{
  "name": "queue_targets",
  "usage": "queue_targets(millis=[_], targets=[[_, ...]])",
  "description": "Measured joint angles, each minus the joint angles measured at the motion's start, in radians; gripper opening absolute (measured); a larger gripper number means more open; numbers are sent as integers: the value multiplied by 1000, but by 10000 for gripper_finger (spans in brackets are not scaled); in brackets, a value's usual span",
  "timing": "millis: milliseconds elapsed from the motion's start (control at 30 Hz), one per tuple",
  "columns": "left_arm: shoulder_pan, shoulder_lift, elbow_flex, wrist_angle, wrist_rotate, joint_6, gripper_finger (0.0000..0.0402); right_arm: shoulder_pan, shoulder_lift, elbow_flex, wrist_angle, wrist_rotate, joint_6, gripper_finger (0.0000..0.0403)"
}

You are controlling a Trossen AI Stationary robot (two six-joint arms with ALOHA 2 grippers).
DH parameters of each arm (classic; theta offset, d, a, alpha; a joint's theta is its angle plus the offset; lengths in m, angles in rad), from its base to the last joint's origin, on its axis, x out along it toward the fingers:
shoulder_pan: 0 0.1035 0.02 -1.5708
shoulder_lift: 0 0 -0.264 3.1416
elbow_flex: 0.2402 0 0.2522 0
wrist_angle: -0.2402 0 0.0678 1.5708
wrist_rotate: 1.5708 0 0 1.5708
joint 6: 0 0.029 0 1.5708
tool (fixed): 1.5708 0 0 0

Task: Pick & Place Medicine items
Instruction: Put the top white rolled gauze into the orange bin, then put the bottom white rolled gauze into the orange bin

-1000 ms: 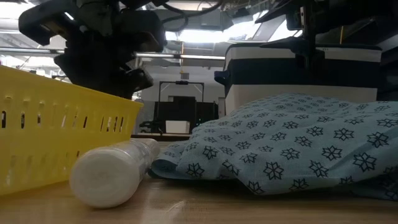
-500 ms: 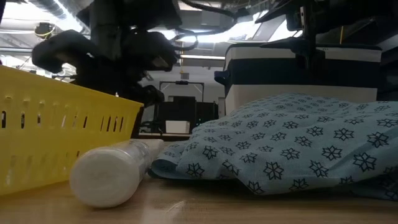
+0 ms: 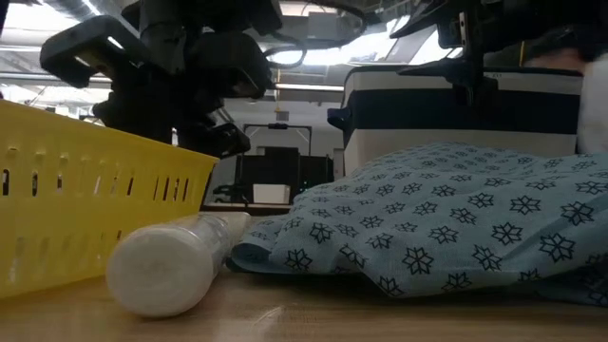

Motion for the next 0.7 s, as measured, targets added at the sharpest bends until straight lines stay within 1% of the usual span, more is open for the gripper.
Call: queue_targets(millis=[100, 233, 400, 467, 567, 600, 700], targets=[[12, 0, 0, -3, 21, -4, 185, 0, 0, 0, 0, 0, 0, 189], [46, 0, 0, -2, 23, -6, 185, 0, 0, 0, 0, 1, -1, 189], [155, 0, 0, 24, 24, -78, 185, 0, 0, 0, 0, 3, -1, 189], [198, 0, 0, 63, 76, -132, 184, 0, 0, 0, 0, 3, -1, 189], [242, 0, 6, 151, 225, -214, 184, 0, 0, 0, 0, 3, 2, 189], [242, 0, 17, 163, 256, -228, 184, 0, 0, 0, 0, 3, 4, 189], [214, 0, 66, 167, 264, -226, 184, 0, 0, 0, 0, 3, 4, 189]])
